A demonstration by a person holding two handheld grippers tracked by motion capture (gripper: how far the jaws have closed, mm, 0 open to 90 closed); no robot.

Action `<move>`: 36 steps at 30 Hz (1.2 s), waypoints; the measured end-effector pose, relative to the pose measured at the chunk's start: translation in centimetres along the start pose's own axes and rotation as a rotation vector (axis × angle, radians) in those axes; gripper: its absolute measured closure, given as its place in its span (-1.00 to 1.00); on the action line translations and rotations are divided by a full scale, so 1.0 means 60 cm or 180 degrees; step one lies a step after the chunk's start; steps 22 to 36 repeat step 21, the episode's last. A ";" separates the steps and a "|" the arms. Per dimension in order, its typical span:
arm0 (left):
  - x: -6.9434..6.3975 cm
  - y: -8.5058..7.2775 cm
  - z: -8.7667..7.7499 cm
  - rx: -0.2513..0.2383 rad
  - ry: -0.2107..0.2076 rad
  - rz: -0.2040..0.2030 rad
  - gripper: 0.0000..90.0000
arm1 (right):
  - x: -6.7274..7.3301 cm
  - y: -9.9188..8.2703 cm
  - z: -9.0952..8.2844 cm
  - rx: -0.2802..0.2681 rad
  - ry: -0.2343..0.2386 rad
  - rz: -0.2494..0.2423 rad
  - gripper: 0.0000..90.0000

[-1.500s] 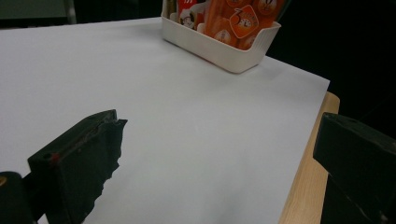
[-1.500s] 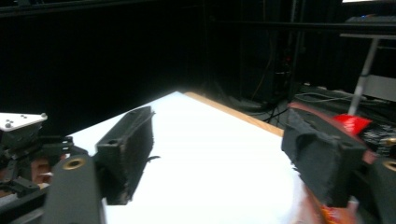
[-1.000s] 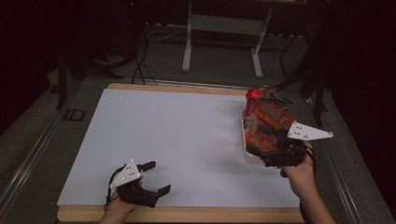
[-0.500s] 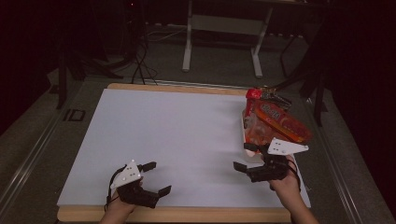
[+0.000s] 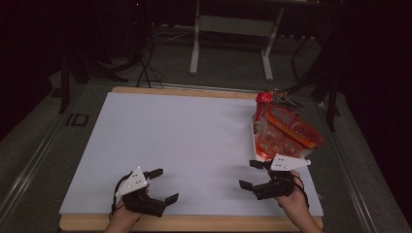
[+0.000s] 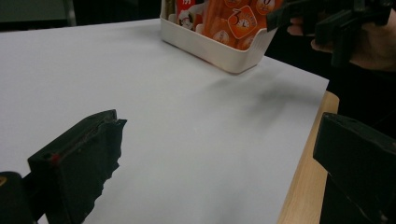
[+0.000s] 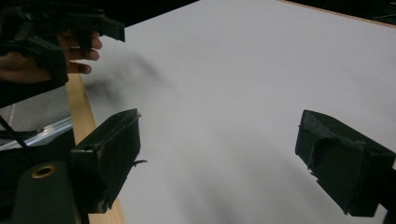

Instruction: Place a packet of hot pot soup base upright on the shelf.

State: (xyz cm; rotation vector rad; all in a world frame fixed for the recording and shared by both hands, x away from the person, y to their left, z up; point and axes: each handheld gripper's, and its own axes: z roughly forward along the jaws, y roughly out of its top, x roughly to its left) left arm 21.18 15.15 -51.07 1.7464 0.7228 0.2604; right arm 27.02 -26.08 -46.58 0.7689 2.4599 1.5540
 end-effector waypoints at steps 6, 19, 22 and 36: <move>-0.002 0.000 -0.001 -0.0010 -0.0006 0.0030 -0.97 | 0.000 -0.020 0.004 0.0068 -0.0030 -0.0004 -0.69; -0.003 -0.001 -0.001 -0.0011 0.0006 0.0057 -0.97 | -0.004 -0.032 0.004 0.0096 -0.0105 -0.0068 -0.69; -0.002 -0.001 -0.001 -0.0008 0.0009 0.0054 -0.97 | -0.003 -0.032 0.006 0.0113 -0.0105 -0.0085 -0.69; -0.002 -0.001 -0.001 -0.0008 0.0009 0.0054 -0.97 | -0.003 -0.032 0.006 0.0113 -0.0105 -0.0085 -0.69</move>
